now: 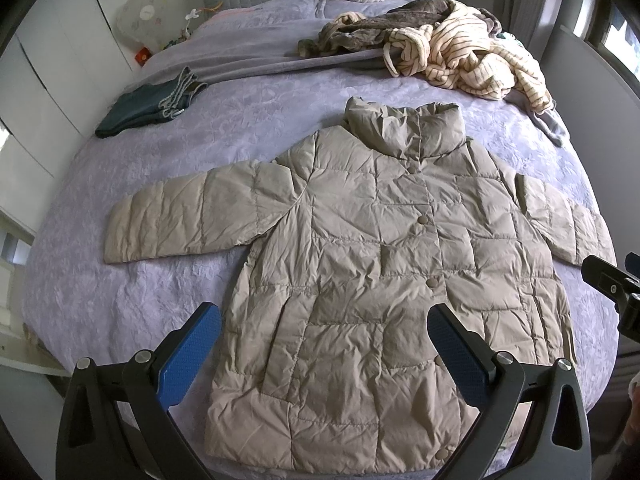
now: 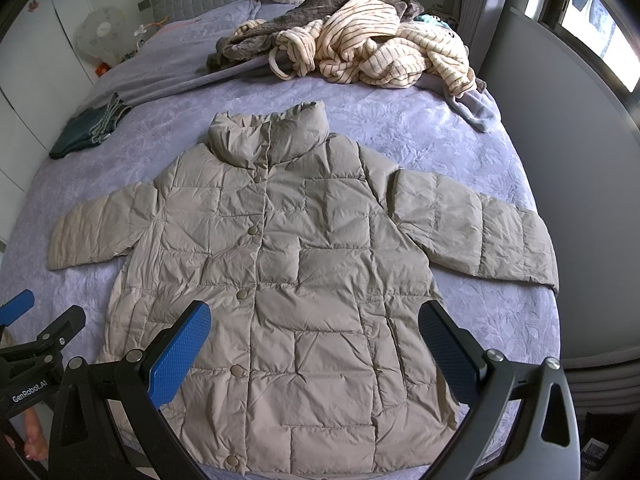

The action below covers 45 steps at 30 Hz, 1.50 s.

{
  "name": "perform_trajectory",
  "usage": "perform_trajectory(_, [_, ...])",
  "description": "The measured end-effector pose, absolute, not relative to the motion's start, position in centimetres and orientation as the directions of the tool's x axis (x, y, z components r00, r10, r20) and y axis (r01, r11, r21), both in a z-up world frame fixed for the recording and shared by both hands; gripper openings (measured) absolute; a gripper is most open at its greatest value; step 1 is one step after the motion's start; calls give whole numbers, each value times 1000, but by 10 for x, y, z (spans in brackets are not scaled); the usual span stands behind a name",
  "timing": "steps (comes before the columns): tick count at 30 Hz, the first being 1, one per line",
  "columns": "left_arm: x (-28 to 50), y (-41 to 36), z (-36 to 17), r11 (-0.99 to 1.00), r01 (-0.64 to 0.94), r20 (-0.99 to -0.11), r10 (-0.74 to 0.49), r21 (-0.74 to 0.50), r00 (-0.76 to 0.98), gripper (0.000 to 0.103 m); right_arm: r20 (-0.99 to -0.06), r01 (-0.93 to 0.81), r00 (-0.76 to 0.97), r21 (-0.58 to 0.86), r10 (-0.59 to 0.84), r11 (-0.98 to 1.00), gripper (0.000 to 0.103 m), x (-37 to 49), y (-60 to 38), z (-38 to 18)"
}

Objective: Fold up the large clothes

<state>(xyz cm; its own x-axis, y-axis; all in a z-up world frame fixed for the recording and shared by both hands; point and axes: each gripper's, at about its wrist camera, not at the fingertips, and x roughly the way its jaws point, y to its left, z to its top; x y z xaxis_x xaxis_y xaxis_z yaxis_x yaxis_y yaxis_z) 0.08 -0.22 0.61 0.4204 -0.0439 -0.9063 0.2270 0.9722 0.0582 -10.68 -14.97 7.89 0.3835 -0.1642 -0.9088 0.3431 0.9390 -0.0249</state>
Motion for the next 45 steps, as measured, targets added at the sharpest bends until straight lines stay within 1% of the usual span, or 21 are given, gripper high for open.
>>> perform_trajectory(19, [1, -2, 6, 972, 226, -907, -45, 57, 418, 103, -910, 344, 381, -27, -165, 939, 103, -105, -149, 77])
perform_trajectory(24, [5, 4, -2, 976, 216, -921, -67, 19, 384, 103, -917, 348, 368, -20, -156, 937, 103, -107, -154, 74])
perform_trajectory(28, [14, 26, -27, 985, 171, -940, -74, -17, 334, 103, -934, 352, 341, 24, -105, 936, 103, -102, -151, 58])
perform_trajectory(31, [25, 57, -57, 990, 119, -958, -102, -72, 269, 103, -949, 351, 308, 52, -63, 935, 103, -95, -134, 40])
perform_trajectory(36, [47, 109, -92, 995, 19, -957, -98, -96, 272, 103, -969, 340, 247, 58, -29, 939, 103, -69, -109, 5])
perform_trajectory(40, [73, 152, -127, 984, -55, -958, -149, -167, 244, 103, -971, 322, 239, 98, 20, 942, 103, -49, -88, -22])
perform_trajectory(41, [83, 166, -139, 976, -84, -955, -176, -201, 240, 103, -969, 323, 243, 124, 44, 938, 103, -43, -83, -28])
perform_trajectory(45, [108, 208, -171, 938, -191, -937, -234, -288, 261, 103, -957, 283, 267, 194, 117, 939, 103, -22, -63, -54])
